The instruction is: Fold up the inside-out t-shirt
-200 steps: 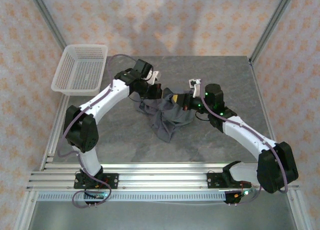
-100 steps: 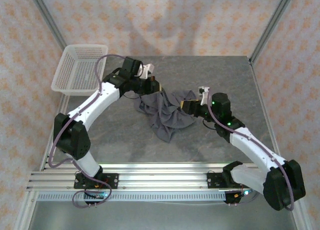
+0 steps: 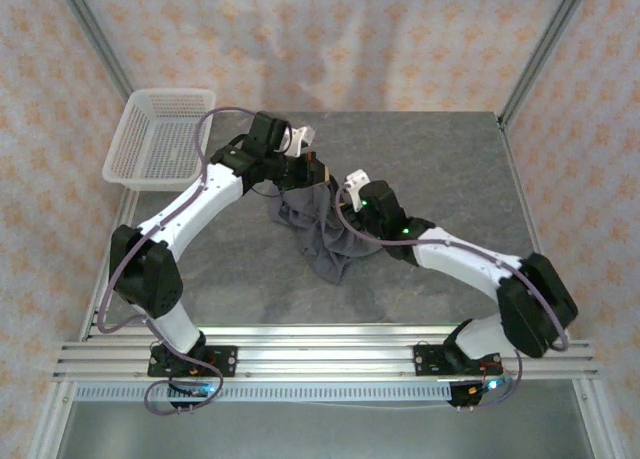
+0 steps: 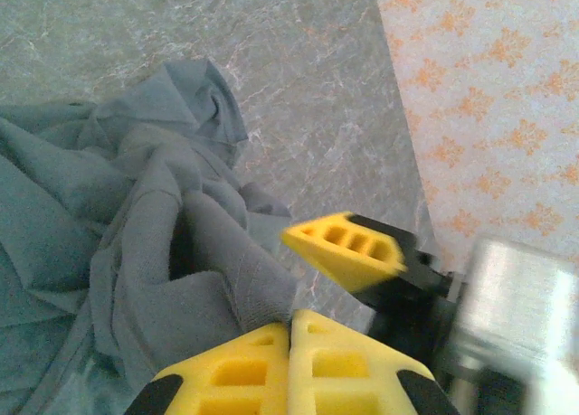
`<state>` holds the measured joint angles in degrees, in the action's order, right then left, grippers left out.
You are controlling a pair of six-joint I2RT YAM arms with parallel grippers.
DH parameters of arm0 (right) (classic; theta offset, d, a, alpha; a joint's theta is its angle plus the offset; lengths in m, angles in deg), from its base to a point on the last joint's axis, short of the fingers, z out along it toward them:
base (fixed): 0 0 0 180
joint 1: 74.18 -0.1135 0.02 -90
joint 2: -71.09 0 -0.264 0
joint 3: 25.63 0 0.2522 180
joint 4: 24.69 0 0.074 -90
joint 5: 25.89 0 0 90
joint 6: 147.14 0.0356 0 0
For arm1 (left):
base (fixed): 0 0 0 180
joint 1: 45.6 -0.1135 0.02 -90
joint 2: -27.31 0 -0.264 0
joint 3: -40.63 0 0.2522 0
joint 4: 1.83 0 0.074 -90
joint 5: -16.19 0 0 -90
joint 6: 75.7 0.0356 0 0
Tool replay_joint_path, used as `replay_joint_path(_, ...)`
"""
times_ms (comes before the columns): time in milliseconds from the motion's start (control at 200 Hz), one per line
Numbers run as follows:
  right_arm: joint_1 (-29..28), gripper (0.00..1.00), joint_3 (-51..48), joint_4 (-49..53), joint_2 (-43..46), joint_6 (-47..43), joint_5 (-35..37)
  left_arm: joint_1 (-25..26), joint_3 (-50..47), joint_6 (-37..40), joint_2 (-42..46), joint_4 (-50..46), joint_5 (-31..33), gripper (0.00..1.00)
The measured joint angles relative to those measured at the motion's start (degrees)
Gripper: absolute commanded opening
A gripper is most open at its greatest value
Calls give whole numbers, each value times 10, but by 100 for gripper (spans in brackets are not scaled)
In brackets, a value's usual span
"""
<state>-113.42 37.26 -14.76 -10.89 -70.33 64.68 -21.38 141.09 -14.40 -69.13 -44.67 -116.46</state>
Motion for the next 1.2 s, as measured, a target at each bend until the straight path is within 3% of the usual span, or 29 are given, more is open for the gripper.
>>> replay_joint_path(110,2,33,24,0,-39,-26,57,0,4,1,-2,-2,1,0)
replay_joint_path(215,22,33,26,5,-36,-7,68,-3,6,7,-2,-15,11,0)
replay_joint_path(330,96,32,30,51,-24,64,-7,-14,6,20,-2,-30,16,0)
replay_joint_path(455,172,24,47,121,-28,137,-89,-27,6,32,-2,-46,18,0)
replay_joint_path(670,186,0,59,205,-30,201,-171,-31,9,64,-2,-83,63,0)
replay_joint_path(851,205,0,63,220,36,219,-263,-34,9,108,-3,-122,193,0)
replay_joint_path(1001,209,0,101,200,66,249,-392,-39,2,109,-3,-99,204,0)
replay_joint_path(1161,150,0,128,196,39,259,-431,-50,-37,93,-5,-45,203,22)
replay_joint_path(1201,117,8,130,196,24,259,-429,-56,-58,83,-3,-26,207,29)
